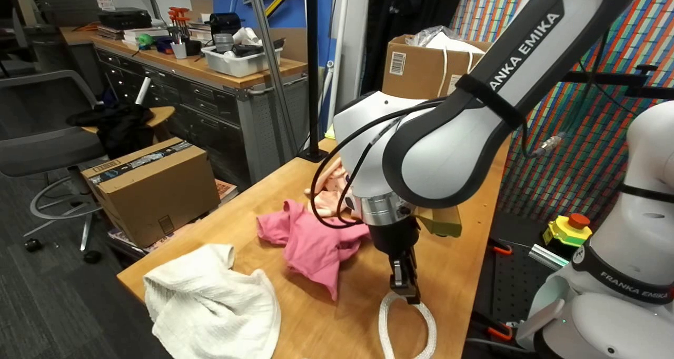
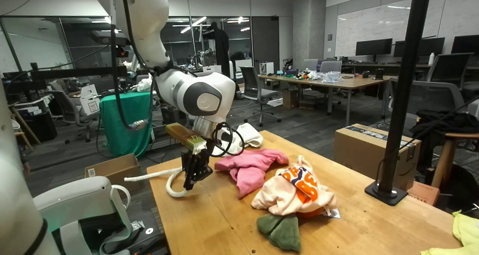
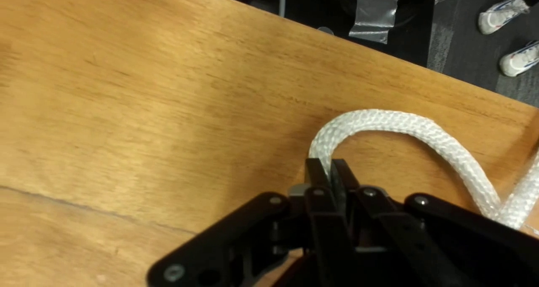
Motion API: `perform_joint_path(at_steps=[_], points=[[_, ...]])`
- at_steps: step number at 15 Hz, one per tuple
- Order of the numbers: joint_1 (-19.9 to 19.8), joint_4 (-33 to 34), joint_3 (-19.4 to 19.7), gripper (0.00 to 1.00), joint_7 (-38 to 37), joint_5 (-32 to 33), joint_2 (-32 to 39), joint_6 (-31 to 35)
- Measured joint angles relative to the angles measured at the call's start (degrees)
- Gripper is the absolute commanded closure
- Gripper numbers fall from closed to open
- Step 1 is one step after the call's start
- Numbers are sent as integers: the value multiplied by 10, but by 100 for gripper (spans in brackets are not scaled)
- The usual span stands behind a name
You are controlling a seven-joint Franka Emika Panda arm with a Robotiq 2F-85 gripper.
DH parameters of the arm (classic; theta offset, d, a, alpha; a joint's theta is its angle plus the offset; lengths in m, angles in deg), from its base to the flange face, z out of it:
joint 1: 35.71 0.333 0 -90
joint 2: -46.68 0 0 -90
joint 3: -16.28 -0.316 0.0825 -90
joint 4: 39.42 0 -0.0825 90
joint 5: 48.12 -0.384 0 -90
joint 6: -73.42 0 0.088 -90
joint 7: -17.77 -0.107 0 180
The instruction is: Separate the clothes and ropes
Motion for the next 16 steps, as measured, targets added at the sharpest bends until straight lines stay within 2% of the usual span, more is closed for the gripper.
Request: perform_joint_path(at_steps=[2, 8, 9, 12, 16], points=[[0, 0, 0, 51, -2, 6, 0, 0], [0, 0, 0, 5, -3, 20, -4, -9], [-1, 0, 0, 1, -3, 25, -8, -12], [-7, 1, 0, 0, -10, 52, -29, -15], [-23, 1, 5, 0, -44, 125, -68, 2]])
